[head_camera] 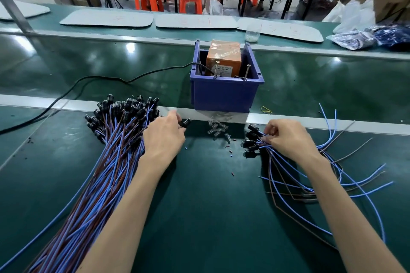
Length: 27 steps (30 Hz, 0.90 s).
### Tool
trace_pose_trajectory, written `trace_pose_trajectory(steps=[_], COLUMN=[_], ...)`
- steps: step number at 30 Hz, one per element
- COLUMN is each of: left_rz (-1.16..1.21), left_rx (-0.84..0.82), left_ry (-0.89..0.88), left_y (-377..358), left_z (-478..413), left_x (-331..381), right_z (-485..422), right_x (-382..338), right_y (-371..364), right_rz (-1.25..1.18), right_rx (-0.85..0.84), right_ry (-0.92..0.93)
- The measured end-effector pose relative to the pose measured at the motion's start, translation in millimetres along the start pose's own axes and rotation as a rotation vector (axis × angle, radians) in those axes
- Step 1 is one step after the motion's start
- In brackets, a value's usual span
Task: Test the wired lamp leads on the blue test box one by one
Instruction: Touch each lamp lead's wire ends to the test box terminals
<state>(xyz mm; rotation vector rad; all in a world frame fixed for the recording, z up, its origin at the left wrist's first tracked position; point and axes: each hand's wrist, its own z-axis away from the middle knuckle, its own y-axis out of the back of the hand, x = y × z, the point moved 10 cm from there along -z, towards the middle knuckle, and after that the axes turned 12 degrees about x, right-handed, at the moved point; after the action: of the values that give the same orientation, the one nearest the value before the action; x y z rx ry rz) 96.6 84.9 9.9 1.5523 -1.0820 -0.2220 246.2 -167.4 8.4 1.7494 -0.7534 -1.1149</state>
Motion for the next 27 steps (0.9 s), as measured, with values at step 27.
trace_pose_trajectory(steps=[27], left_rz=[0.529], left_rx=[-0.46], left_ry=[-0.079], left_y=[-8], left_z=[69], left_x=[113], right_z=[9], right_x=[-56], right_y=[36], right_rz=[-0.8], right_rx=[0.201], right_ry=[-0.013])
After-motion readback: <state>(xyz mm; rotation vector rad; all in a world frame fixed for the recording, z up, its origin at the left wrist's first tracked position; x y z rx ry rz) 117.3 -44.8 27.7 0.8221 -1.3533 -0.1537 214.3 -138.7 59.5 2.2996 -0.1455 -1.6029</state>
